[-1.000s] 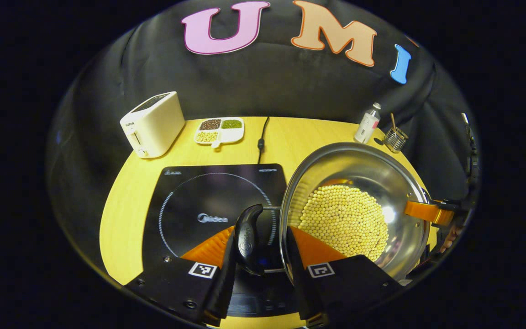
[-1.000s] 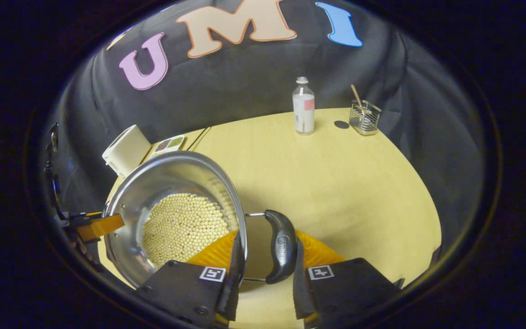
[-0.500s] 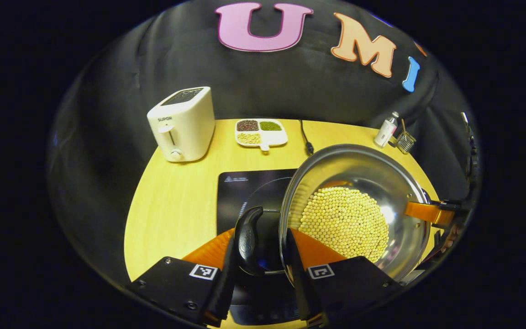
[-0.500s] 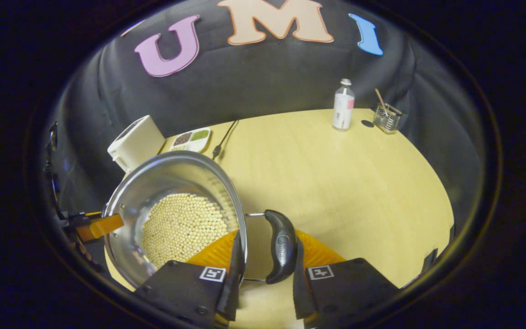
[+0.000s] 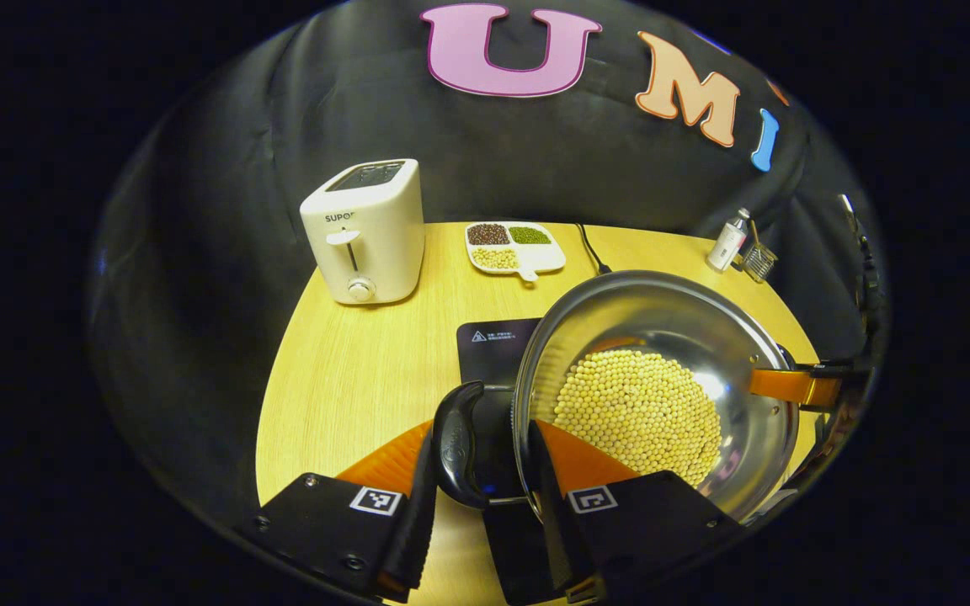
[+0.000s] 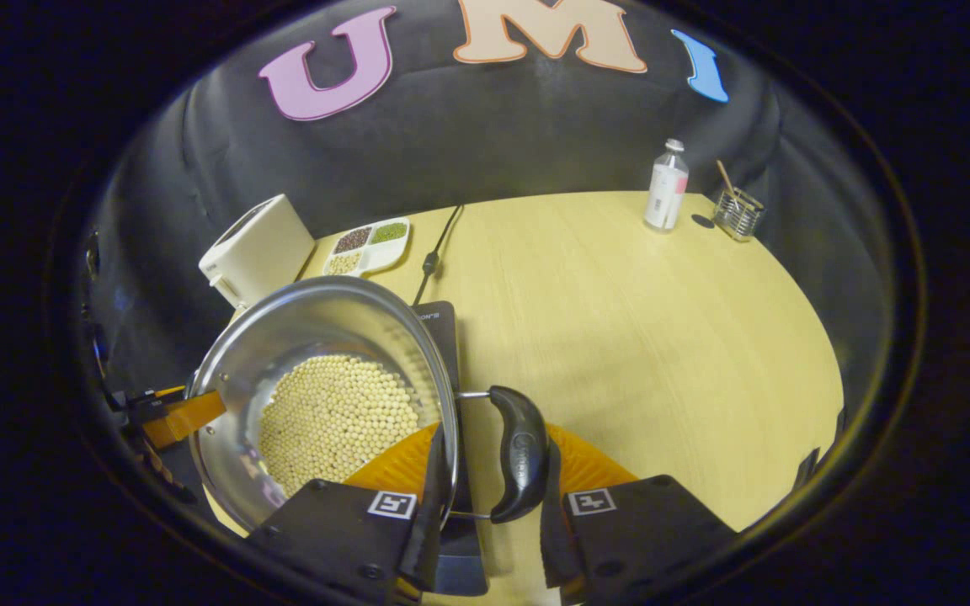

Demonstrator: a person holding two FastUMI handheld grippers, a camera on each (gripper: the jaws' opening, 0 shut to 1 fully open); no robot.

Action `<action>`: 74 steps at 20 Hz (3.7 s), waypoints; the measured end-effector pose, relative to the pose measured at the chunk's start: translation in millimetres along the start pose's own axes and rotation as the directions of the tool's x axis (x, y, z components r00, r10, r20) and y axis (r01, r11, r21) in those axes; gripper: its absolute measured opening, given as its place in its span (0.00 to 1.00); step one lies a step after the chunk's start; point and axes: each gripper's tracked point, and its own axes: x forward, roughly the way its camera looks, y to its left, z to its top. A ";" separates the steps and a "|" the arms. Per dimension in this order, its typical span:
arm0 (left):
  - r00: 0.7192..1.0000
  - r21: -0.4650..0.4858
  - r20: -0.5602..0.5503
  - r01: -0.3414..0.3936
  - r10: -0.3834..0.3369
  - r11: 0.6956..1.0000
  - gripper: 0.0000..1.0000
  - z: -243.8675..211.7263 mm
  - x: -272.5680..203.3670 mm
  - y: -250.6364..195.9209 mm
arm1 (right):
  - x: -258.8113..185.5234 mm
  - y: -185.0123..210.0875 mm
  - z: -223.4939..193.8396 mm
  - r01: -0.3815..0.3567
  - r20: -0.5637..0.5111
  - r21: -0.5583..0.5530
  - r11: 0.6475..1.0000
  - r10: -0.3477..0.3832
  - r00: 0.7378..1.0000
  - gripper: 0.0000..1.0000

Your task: First push the handle of the pot to place it horizontally, then grasp the pot with both hands and set it on the induction cooktop.

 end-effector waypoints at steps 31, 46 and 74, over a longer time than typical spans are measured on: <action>0.935 0.015 0.281 -0.227 0.214 0.974 0.99 33.7 -119.8 -158.1 | -80.7 -83.8 57.7 -0.238 0.211 -0.074 0.968 0.248 0.945 0.94; 0.793 -0.002 0.604 -0.100 0.081 0.995 0.96 72.0 -284.8 -244.0 | -283.2 -146.6 91.9 -0.139 0.566 -0.101 0.985 0.172 0.806 0.94; 0.671 -0.026 0.738 -0.089 0.080 0.996 0.96 101.3 -405.2 -454.2 | -480.5 -373.5 130.4 -0.144 0.776 -0.129 0.981 0.190 0.602 0.93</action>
